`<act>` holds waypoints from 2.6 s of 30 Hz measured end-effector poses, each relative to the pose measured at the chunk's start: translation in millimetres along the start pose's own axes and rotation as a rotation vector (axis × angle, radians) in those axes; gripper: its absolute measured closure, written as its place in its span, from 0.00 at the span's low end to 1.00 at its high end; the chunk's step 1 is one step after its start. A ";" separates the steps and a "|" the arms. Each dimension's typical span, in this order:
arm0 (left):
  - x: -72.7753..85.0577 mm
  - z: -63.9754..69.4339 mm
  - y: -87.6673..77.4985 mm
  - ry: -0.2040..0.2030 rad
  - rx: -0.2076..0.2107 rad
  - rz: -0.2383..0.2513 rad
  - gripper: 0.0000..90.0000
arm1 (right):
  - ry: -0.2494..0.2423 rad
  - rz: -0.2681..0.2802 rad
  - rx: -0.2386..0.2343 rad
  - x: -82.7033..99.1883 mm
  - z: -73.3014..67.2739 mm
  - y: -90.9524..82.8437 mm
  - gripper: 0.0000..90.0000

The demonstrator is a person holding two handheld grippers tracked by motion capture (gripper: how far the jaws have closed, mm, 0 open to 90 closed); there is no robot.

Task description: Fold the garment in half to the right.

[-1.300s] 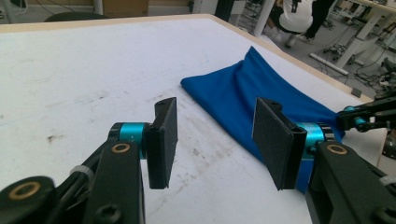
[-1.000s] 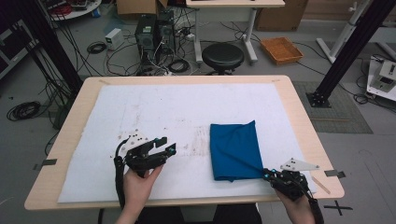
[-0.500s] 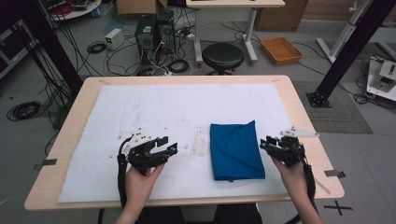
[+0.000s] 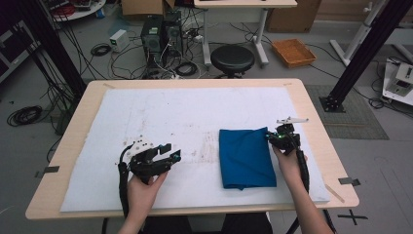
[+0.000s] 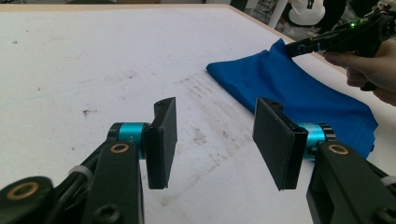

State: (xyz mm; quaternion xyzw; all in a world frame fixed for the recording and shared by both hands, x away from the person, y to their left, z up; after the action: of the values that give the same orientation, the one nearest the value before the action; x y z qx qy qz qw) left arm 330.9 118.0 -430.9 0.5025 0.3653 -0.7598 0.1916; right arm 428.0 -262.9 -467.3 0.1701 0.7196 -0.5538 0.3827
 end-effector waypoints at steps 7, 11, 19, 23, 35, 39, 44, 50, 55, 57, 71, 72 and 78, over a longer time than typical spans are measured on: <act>0.6 2.6 4.0 0.005 0.005 -0.010 0.55 | 0.029 0.007 0.028 0.8 11.2 -5.3 0.86; 1.4 3.2 5.1 0.004 0.008 -0.017 0.55 | 0.009 0.057 0.018 -12.2 8.2 -10.9 0.81; 4.0 3.7 5.4 0.001 0.013 -0.026 0.55 | 0.006 -0.045 0.031 -30.4 5.5 11.0 0.81; 5.7 2.4 4.7 -0.002 0.012 -0.031 0.54 | -0.017 -0.061 0.019 -28.6 9.7 21.3 1.00; -0.4 -7.7 -0.8 0.005 0.002 -0.021 0.52 | -0.002 0.053 0.002 -31.9 10.0 6.7 0.65; -8.8 -15.8 -6.0 0.028 -0.012 -0.013 0.50 | 0.015 0.115 -0.048 -26.5 4.1 -15.7 0.45; -23.0 -26.4 -10.7 0.082 -0.051 0.003 0.48 | 0.020 0.158 -0.091 -13.7 -1.5 -41.7 0.29; -33.0 -34.9 -14.0 0.135 -0.092 0.021 0.46 | 0.043 0.192 -0.128 2.6 1.3 -61.9 0.24; -29.3 -39.0 -15.1 0.144 -0.086 0.023 0.45 | 0.037 0.175 -0.139 14.7 9.3 -68.1 0.24; -28.5 -40.0 -15.0 0.139 -0.083 0.026 0.45 | 0.031 0.184 -0.135 15.4 12.7 -72.4 0.24; -28.3 -36.9 -18.1 0.143 -0.075 0.045 0.45 | 0.042 0.202 -0.139 15.7 20.5 -79.3 0.27; -28.3 -37.0 -18.5 0.144 -0.074 0.044 0.45 | 0.043 0.204 -0.139 15.4 20.9 -79.3 0.27; -28.3 -38.8 -20.3 0.137 -0.082 0.042 0.44 | 0.036 0.205 -0.139 14.8 20.5 -78.9 0.27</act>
State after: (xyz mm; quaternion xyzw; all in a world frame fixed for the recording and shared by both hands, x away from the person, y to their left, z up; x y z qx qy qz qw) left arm 353.7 158.2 -406.8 0.5526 0.3978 -0.7039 0.2022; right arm 373.1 -310.5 -427.5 0.2258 0.7420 -0.4572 0.4352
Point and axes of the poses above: each handheld gripper's, and its own axes: y roughly forward along the jaws, x roughly out of its underside, z roughly to its right, the point moved 6 cm from there along y, roughly forward along the jaws, and after that the axes turned 1 degree about y, right-handed, at the moved point
